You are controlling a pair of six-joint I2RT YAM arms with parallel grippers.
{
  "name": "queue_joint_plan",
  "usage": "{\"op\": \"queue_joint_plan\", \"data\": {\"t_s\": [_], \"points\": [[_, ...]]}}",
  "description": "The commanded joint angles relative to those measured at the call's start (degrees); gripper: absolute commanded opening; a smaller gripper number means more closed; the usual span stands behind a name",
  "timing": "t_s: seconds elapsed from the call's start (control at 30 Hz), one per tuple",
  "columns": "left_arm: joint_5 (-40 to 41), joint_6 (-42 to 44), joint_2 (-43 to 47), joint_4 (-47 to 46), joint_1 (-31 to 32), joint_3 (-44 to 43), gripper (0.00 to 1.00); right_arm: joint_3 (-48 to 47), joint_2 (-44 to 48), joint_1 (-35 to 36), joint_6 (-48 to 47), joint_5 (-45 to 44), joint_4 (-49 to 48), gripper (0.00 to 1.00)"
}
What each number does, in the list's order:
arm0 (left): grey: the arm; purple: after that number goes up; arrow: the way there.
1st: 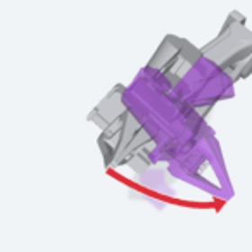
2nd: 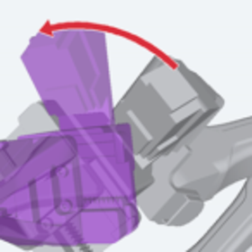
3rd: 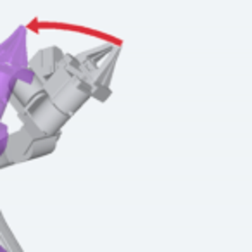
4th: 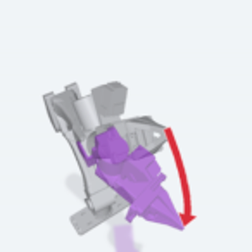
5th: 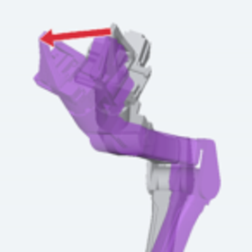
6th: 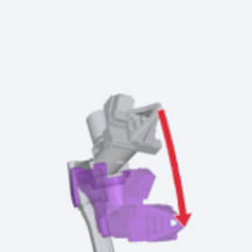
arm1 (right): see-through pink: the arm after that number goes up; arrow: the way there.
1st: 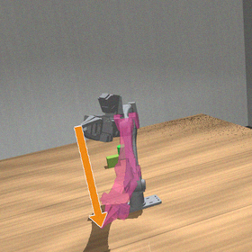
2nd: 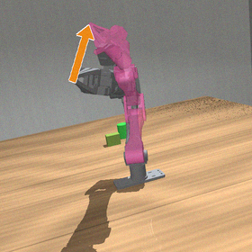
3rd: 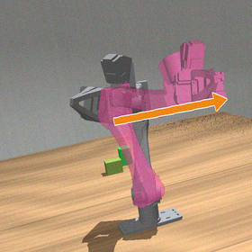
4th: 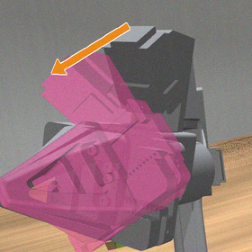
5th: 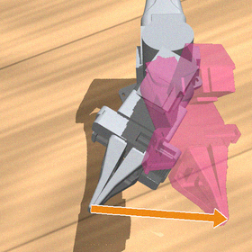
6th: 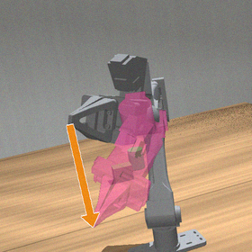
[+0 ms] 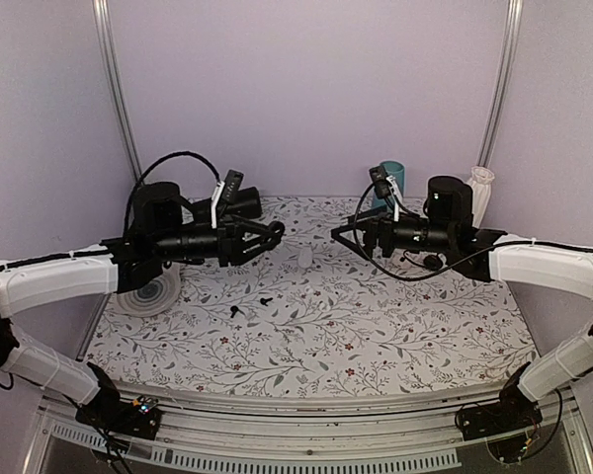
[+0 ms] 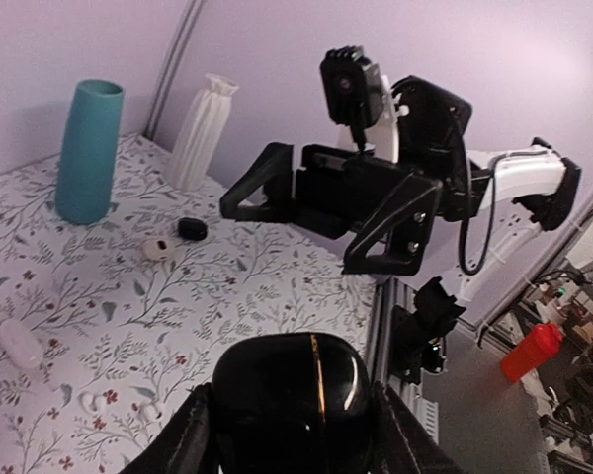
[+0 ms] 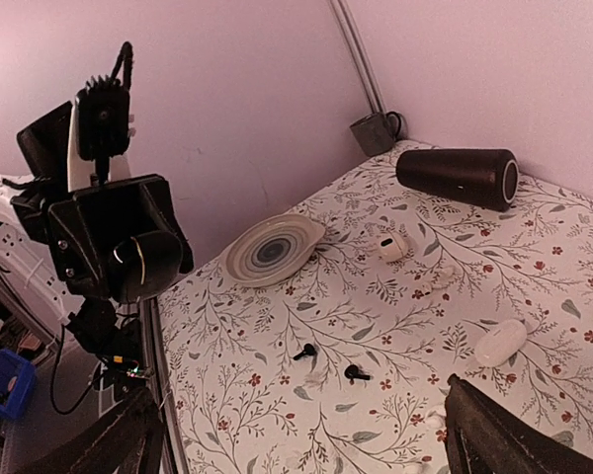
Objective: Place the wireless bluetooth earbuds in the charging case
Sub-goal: Pick up the charging case from the center of the board, then pass from the left arm to the right
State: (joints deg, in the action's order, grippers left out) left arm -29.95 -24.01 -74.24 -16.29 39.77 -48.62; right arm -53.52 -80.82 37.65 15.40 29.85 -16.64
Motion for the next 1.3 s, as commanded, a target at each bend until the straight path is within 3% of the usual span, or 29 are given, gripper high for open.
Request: {"op": "queue_joint_plan", "data": {"t_s": [0.0, 0.2, 0.33, 0.47, 0.63, 0.83, 1.1, 1.27], "points": [[-24.0, -8.5, -3.9, -13.4, -2.4, -3.3, 0.27, -2.6, 2.1, 1.3, -3.6, 8.4, -3.0, 0.99], [-35.0, -22.1, -9.7, -24.6, -2.6, -7.1, 0.25, -3.0, 3.2, 5.1, -9.1, 8.6, -4.4, 0.97], [-38.9, -31.3, -13.0, -32.8, -2.6, -7.8, 0.21, 1.3, 3.7, 6.9, -17.0, 9.4, -12.7, 0.93], [-41.3, -35.1, -15.4, -34.7, -2.3, -8.8, 0.19, 1.5, 2.7, 7.0, -21.6, 12.2, -15.1, 0.93], [-43.5, -38.5, -17.3, -36.0, -1.6, -9.4, 0.18, -1.1, 0.2, 7.1, -26.7, 19.8, -15.2, 0.85], [-45.4, -43.3, -18.3, -39.7, -0.9, -9.2, 0.16, -5.4, -2.8, 7.7, -30.3, 24.4, -9.8, 0.78], [-43.3, -42.4, -18.4, -37.8, -0.4, -8.9, 0.13, -7.6, -4.5, 9.6, -31.2, 20.0, -9.8, 0.75], [-29.3, -26.8, -15.0, -13.8, -0.7, -12.2, 0.11, -1.1, -1.0, 12.2, -29.7, -1.5, -17.6, 0.74]]}}
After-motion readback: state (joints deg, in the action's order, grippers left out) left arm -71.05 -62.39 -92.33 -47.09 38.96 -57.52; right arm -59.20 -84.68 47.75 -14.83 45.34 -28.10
